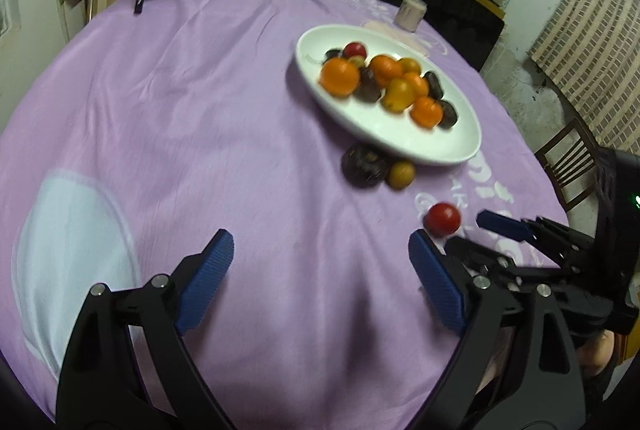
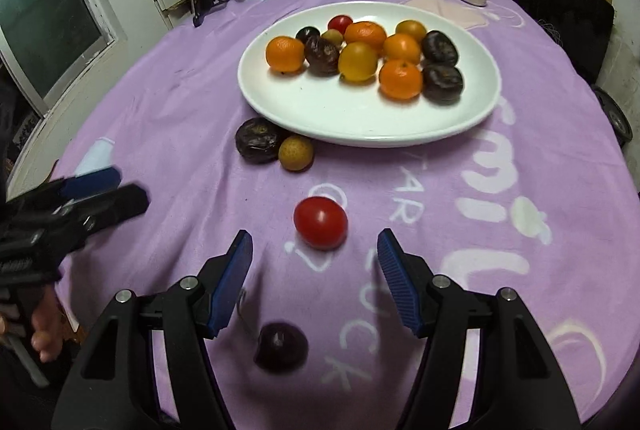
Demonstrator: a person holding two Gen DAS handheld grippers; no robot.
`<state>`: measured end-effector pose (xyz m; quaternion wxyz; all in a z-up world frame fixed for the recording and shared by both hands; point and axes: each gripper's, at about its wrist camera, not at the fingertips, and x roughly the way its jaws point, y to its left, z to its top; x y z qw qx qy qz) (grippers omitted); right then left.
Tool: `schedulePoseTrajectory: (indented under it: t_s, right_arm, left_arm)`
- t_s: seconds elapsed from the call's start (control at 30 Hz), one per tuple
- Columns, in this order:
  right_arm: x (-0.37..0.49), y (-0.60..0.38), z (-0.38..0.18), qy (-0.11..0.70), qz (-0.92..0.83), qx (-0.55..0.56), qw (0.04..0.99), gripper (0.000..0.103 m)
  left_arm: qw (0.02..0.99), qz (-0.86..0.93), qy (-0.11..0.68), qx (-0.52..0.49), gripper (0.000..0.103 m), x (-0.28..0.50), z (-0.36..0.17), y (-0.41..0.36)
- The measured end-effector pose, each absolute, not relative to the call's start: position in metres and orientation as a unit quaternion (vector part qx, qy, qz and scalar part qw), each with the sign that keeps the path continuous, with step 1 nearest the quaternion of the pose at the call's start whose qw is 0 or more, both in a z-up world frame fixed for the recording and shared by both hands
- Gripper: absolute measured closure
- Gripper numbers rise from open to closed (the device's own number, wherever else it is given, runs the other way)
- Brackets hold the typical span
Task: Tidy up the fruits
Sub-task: 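Grasp a red tomato with the right tool, then grasp a mangosteen with the left tool while the right tool holds the red tomato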
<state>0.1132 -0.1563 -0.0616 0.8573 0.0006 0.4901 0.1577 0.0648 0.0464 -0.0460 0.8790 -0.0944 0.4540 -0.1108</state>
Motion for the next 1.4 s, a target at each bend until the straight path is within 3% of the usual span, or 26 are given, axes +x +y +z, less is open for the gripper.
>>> schedulePoseTrajectory:
  t_s: [0.17,0.2,0.23,0.27,0.83,1.07,1.2,1.4]
  right_arm:
    - [0.123,-0.151,-0.075,0.485,0.149,-0.012,0.861,0.039]
    - [0.123,-0.151,-0.076,0.482,0.148,-0.016,0.864,0.045]
    - [0.123,-0.15,-0.077,0.48,0.147,-0.022,0.864,0.062]
    - [0.122,-0.15,-0.076,0.478,0.147,-0.03,0.866,0.072]
    - [0.099,-0.222,-0.044,0.457,0.142,0.057,0.876,0.072]
    - [0.103,-0.24,-0.045,0.456,0.136,0.081,0.876,0.071]
    - [0.104,-0.243,-0.046,0.458,0.134,0.083,0.875,0.071]
    - [0.107,-0.241,-0.046,0.461,0.135,0.081,0.873,0.071]
  left_arm:
    - [0.883,-0.097,0.45,-0.098,0.012,0.056,-0.045,0.055]
    - [0.883,-0.095,0.449,-0.099,0.012,0.055,-0.044,0.056]
    - [0.883,-0.094,0.449,-0.099,0.012,0.055,-0.044,0.056]
    - [0.883,-0.093,0.45,-0.099,0.012,0.056,-0.044,0.055]
    - [0.885,-0.124,0.448,0.025,0.013,0.123,-0.059,-0.016]
    - [0.87,-0.162,0.465,0.033,0.036,0.144,-0.069,-0.024]
    - [0.864,-0.181,0.469,0.02,0.039,0.149,-0.073,-0.022]
    - [0.862,-0.194,0.468,0.005,0.053,0.148,-0.072,-0.007]
